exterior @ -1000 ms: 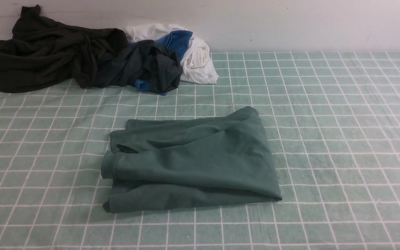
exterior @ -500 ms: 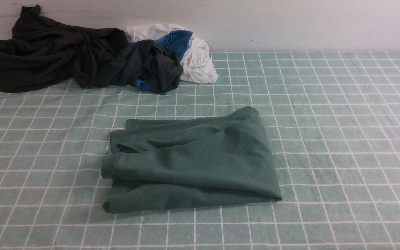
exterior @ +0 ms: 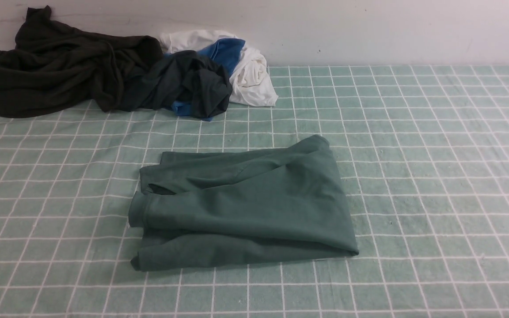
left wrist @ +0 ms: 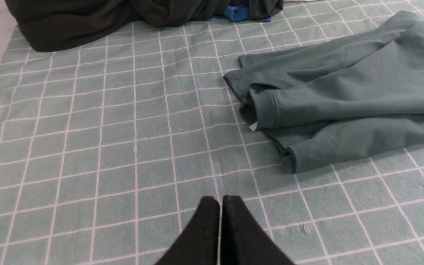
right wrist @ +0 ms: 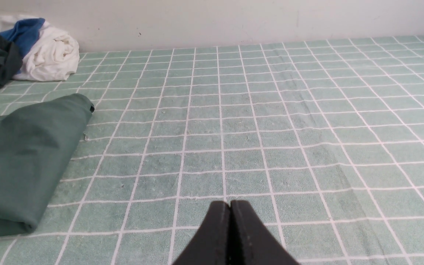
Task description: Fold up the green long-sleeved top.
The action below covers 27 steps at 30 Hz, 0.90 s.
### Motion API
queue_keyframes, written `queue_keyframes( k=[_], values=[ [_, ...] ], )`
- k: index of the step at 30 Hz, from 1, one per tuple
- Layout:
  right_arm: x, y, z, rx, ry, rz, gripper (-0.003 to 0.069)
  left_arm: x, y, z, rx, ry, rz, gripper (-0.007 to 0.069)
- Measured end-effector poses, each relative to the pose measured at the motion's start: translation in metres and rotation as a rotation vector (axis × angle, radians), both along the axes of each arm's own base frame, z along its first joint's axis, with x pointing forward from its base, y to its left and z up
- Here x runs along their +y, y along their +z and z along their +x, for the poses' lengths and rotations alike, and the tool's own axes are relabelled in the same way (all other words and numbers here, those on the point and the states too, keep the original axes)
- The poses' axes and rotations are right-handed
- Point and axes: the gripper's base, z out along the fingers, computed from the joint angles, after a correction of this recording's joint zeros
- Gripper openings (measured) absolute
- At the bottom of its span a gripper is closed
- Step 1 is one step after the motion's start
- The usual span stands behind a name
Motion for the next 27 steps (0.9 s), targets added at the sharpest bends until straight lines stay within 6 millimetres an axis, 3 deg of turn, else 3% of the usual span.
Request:
queue_keyframes(
  k=[10,19,27],
  values=[
    [0.000,0.000,0.000,0.001,0.000,0.000,-0.0014,-0.001,-0.010,0.006,-0.008,-0.003,0.023,-0.0001],
    [0.000,0.000,0.000,0.001,0.000,0.000,-0.0014,-0.009,-0.071,0.028,-0.245,0.045,0.066,-0.0001],
    [0.000,0.000,0.000,0.002,0.000,0.000,-0.0014,-0.005,-0.125,0.031,-0.159,0.181,0.008,-0.0001]
  ],
)
